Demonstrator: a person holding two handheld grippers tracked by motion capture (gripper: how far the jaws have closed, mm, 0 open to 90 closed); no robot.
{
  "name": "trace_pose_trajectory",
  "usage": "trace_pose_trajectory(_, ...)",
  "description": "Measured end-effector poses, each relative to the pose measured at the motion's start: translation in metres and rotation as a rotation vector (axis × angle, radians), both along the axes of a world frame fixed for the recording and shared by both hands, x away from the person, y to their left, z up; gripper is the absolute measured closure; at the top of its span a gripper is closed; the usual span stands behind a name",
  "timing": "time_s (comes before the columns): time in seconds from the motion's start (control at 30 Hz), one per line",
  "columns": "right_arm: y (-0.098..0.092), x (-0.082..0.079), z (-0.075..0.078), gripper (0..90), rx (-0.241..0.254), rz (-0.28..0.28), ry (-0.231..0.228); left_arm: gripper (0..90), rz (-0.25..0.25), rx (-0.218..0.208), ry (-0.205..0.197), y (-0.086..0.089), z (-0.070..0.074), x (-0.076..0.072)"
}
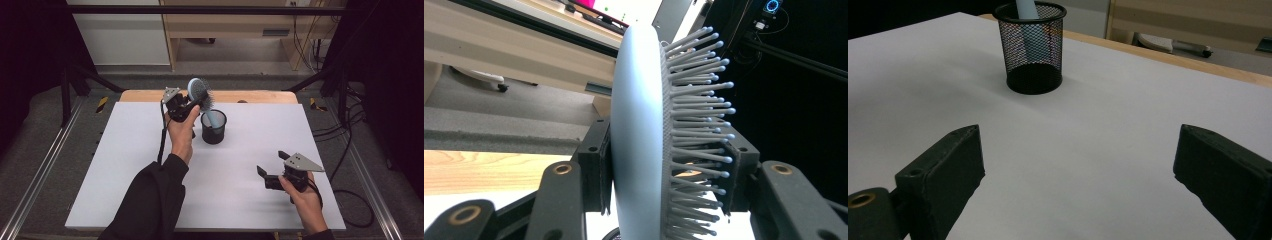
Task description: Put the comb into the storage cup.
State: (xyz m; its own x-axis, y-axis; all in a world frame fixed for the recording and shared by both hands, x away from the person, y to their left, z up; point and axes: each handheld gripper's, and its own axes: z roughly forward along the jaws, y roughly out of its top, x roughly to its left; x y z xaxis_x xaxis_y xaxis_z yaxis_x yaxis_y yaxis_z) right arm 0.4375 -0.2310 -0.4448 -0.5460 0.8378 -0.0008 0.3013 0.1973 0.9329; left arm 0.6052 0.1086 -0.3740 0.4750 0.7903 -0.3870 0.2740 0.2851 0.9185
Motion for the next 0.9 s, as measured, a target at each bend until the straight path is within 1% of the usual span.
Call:
trace_pose_trajectory(0.13, 0.0, 0.0, 0.0, 6.0, 0.007, 0.0, 0.003, 50.5, -0.006, -0.001, 0.004, -0.002, -0.003, 0.0)
trace_pose_trajectory(0.4, 0.0, 0.0, 0.0, 6.0, 0.005, 0.002, 0.003, 50.4, -0.012, 0.003, 0.01, -0.004, -0.007, 0.0)
trace_pose_trajectory(0.9, 0.0, 0.0, 0.0, 6.0, 0.005, 0.001, 0.005, 50.4, -0.009, 0.002, 0.018, -0.004, -0.013, 0.001)
